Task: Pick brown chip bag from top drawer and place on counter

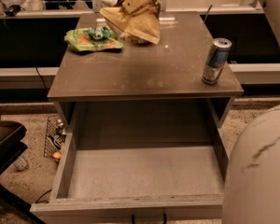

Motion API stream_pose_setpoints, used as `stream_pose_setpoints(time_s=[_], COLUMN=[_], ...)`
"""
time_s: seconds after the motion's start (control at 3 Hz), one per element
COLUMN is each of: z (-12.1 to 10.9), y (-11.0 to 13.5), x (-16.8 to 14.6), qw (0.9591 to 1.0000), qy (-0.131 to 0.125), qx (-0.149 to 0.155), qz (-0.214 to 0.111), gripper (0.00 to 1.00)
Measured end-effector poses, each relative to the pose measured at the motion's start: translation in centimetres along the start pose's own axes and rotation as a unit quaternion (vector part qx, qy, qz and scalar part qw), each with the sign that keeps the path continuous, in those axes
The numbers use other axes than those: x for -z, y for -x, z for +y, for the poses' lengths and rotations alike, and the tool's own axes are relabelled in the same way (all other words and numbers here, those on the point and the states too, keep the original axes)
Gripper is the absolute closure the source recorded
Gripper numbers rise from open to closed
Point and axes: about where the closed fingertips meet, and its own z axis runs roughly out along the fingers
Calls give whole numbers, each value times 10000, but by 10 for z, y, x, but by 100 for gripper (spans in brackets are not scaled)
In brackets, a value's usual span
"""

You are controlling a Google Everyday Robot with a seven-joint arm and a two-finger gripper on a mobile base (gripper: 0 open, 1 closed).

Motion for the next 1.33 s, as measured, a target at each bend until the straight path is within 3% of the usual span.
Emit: stream_pose_setpoints(time_s=[0.33,1.0,1.33], z=[-1,1,2], y=[3,3,3], x=[-5,-11,-15], qw=[10000,10000,10000], qy=[-21,19,47], qx=[-1,4,8], qz=[-56,-37,-22], gripper=[82,35,4])
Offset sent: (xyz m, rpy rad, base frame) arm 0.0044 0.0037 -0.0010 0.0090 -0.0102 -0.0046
